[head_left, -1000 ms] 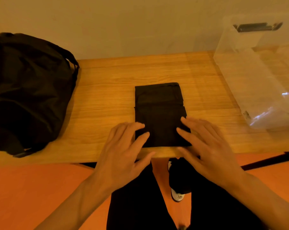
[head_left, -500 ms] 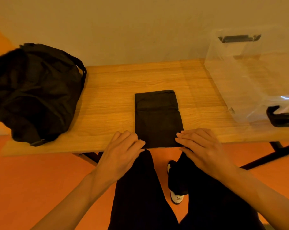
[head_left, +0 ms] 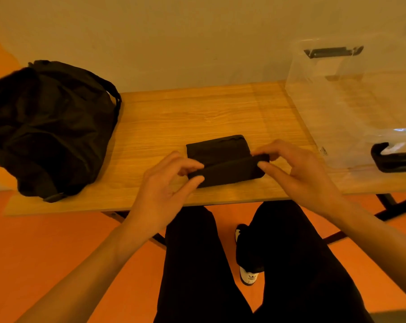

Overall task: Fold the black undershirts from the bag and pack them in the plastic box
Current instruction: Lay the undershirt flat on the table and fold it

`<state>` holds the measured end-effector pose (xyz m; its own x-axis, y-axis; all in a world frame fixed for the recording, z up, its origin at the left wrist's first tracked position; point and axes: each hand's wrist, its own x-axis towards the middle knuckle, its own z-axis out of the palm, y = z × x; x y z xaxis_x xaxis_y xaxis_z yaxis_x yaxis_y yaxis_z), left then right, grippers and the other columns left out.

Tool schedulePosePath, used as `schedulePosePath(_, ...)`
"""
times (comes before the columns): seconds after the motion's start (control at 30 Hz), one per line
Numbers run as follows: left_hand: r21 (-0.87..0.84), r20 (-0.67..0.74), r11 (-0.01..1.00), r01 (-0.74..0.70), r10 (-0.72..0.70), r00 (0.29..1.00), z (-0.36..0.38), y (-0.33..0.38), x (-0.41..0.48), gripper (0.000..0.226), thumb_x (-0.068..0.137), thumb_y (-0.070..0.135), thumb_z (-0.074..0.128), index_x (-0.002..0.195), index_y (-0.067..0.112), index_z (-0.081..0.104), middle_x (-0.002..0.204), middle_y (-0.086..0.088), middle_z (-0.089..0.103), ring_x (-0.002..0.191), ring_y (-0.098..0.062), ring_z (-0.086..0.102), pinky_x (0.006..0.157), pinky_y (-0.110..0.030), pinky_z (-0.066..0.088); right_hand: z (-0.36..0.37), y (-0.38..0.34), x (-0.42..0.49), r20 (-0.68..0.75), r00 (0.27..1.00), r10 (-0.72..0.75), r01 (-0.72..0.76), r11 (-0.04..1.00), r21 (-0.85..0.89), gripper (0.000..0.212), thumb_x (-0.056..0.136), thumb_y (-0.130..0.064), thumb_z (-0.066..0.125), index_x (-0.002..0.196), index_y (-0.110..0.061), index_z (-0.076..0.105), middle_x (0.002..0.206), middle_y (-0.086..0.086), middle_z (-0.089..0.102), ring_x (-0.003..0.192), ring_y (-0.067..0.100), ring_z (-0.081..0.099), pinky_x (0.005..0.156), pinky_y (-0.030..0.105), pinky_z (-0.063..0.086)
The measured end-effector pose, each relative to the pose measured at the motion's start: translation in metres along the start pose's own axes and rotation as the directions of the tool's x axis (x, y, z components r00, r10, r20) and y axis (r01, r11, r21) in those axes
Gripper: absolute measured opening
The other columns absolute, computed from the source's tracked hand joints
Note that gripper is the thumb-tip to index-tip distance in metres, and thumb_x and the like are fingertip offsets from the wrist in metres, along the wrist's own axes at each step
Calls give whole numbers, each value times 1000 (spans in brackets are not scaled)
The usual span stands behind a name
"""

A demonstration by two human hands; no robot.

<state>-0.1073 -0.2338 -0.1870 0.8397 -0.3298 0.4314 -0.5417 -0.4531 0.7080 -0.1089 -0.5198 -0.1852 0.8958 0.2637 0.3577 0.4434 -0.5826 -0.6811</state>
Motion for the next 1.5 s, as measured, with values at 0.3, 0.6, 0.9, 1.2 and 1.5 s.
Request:
schedulePosePath(0.3,-235,-152,904,357,-397,905,12,-28,70,13,93,14,72,105,12,70,98,2,71,88,-12,67,80,-28,55,18,21,74,-44,952,302,-284,930,235,23,96,-21,67,118,-26,68,88,-2,63,88,21,62,78,24,51)
schedulePosePath(0.6,-35,-163,866,500,-498,852,28,-71,88,6,92,24,74,88,26,70,80,10,66,70,2,58,61,-14,46,45,49,93,-107,922,372,-364,928,84,14,96,-25,67,109,-26,72,94,-18,65,87,-2,59,70,6,41)
schedulePosePath(0.9,49,-117,863,503,-496,861,22,-71,88,6,90,27,75,92,24,71,89,9,68,74,0,61,64,-10,45,50,52,90,-123,922,367,-368,930,19,10,98,-22,63,105,-28,68,101,-13,62,86,-7,58,69,5,42)
schedulePosePath(1.2,4,-56,728,685,-684,727,3,-39,35,11,91,39,69,90,29,73,85,9,72,85,-4,67,74,-22,51,41,35,80,-158,878,452,-454,891,26,22,98,-39,60,117,-29,63,109,-11,64,90,-3,59,67,10,44)
schedulePosePath(1.5,11,-127,749,662,-656,744,23,-13,23,26,77,29,86,91,32,65,83,14,68,80,10,63,64,-7,49,51,16,52,-166,836,523,-521,852,56,31,93,-29,71,121,-23,59,92,-19,57,79,-2,58,59,5,44)
